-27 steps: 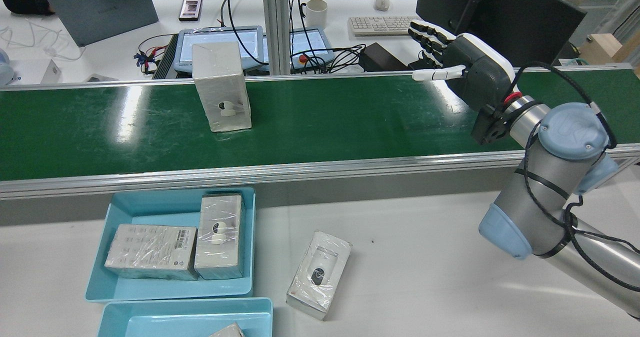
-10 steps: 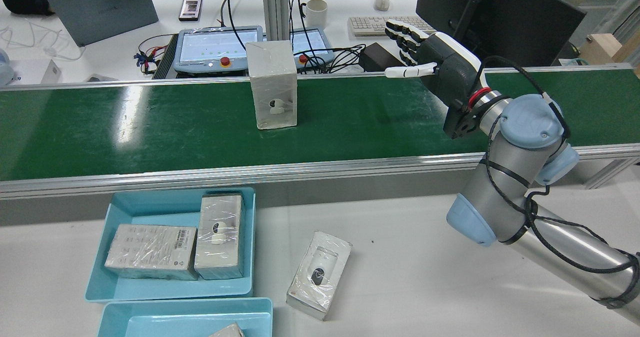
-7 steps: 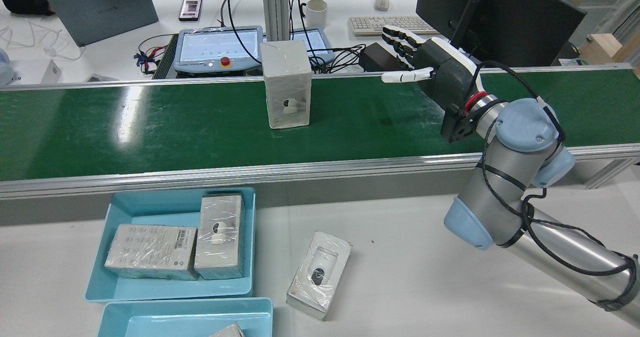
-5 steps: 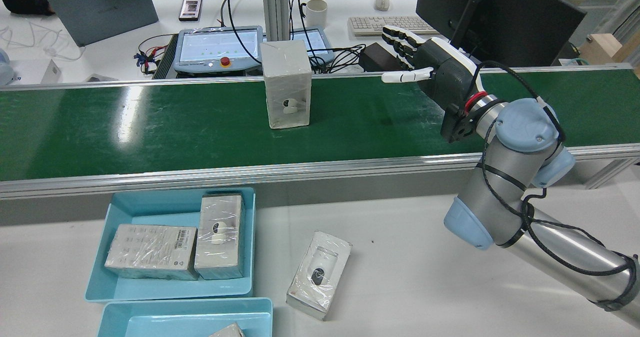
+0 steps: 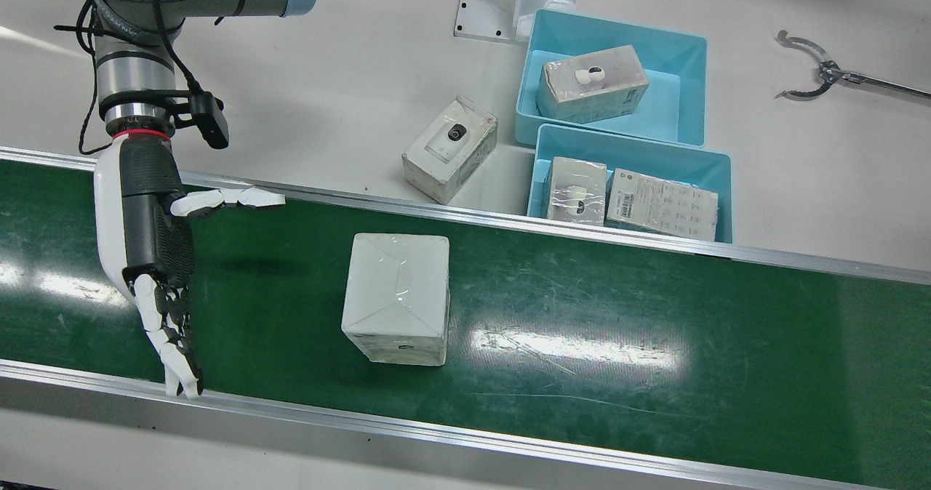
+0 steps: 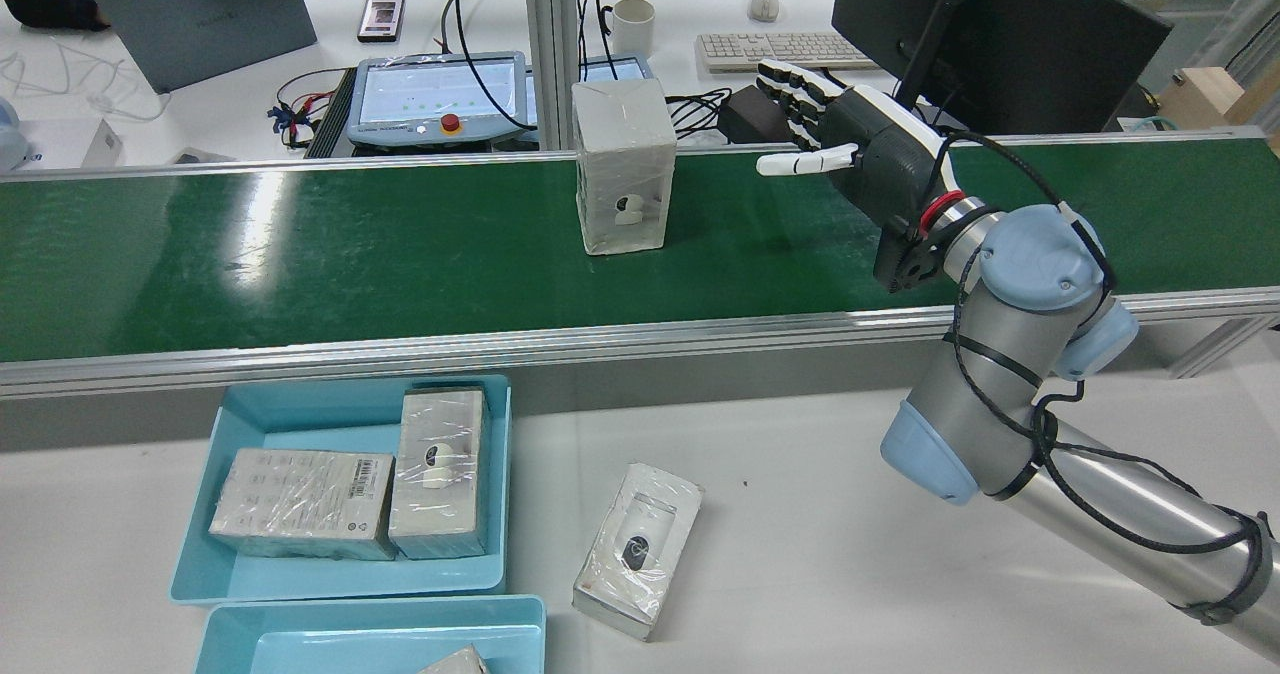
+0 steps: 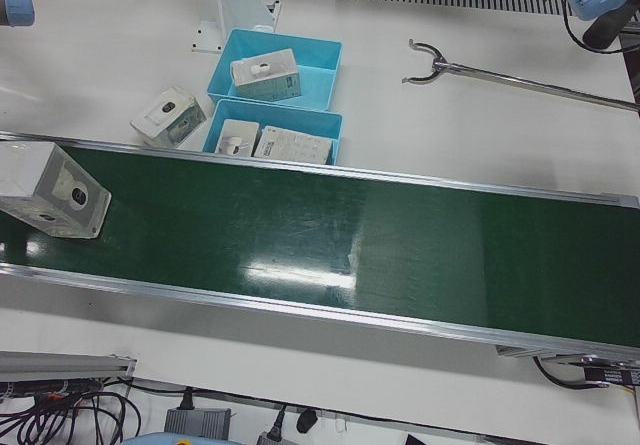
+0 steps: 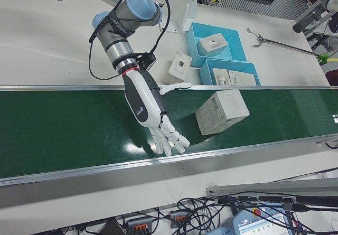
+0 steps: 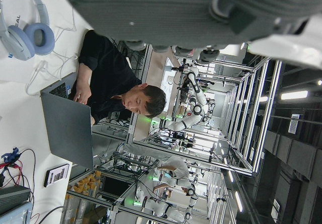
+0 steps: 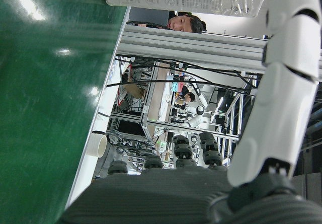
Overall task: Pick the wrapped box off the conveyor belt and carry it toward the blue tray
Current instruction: 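Close the right hand around the white wrapped box on the belt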
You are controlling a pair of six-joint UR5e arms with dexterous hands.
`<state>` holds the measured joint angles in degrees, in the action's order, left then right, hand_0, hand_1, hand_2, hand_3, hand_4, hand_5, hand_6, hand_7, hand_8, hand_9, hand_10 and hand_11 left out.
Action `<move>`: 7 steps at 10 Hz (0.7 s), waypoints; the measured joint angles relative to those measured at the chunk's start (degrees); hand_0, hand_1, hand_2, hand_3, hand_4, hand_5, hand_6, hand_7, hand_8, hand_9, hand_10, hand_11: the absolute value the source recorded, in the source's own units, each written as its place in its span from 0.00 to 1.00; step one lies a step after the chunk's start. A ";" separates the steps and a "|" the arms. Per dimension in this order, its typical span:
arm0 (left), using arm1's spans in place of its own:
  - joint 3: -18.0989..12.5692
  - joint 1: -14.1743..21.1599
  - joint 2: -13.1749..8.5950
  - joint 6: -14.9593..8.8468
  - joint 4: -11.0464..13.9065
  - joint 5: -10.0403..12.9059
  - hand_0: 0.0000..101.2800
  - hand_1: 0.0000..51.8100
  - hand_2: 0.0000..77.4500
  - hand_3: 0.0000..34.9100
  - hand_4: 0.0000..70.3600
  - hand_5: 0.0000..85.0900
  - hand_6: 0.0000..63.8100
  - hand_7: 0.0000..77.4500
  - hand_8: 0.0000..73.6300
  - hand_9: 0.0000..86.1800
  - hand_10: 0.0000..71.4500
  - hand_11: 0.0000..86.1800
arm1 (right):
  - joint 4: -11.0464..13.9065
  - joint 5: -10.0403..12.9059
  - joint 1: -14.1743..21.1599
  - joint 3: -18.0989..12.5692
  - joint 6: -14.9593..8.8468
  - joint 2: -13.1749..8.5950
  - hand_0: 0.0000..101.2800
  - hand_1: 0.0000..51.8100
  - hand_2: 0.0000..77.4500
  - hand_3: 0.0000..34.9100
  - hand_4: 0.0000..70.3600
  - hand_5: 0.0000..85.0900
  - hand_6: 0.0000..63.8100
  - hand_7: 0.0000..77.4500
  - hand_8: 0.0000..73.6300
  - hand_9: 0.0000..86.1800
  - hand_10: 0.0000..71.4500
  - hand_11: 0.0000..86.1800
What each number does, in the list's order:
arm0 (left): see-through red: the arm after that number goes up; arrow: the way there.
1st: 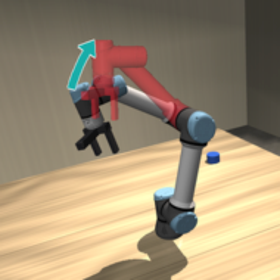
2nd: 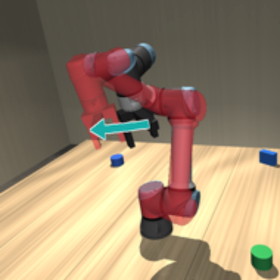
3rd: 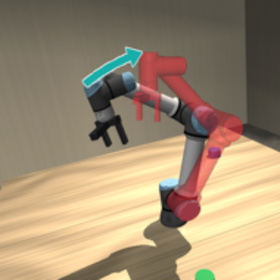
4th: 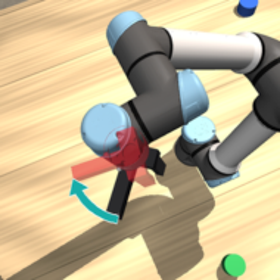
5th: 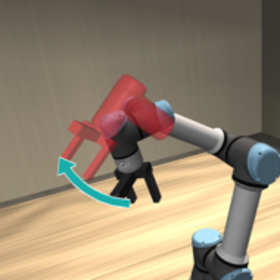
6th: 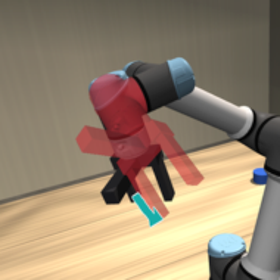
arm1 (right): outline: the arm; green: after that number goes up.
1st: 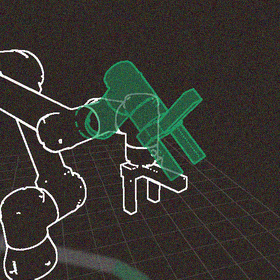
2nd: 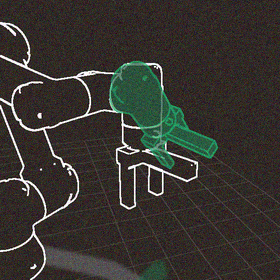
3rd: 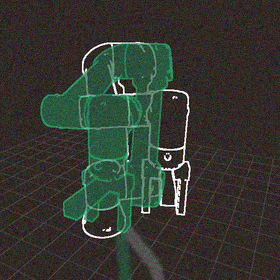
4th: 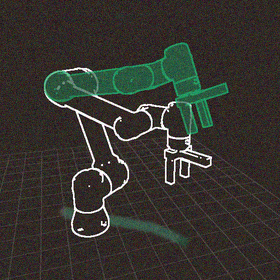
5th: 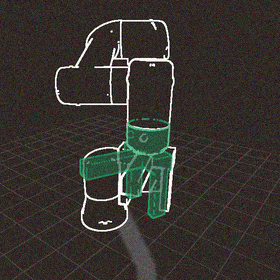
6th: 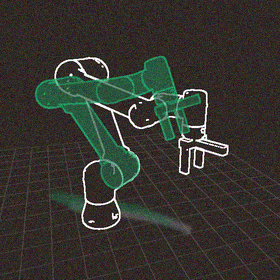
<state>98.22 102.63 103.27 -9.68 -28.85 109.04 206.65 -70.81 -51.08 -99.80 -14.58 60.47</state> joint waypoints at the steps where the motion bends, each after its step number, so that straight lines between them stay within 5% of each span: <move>1: 0.00 0.00 0.00 0.00 0.00 0.00 0.00 0.00 0.01 0.00 0.00 0.01 0.00 0.00 0.00 0.00 0.00 0.00 | -0.04 0.00 0.07 0.15 0.00 -0.08 0.42 0.20 0.18 0.32 0.02 0.15 0.00 0.03 0.01 0.02 0.00 0.01; 7: 0.00 0.00 0.00 0.00 0.00 0.00 0.00 0.00 0.01 0.00 0.00 0.01 0.00 0.00 0.00 0.00 0.01 0.00 | -0.11 0.05 0.54 0.70 0.00 -0.26 0.42 0.20 0.18 0.32 0.02 0.16 0.00 0.04 0.01 0.02 0.00 0.01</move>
<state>98.22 102.63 103.27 -9.68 -28.85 109.04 206.54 -70.77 -50.54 -99.10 -14.58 60.21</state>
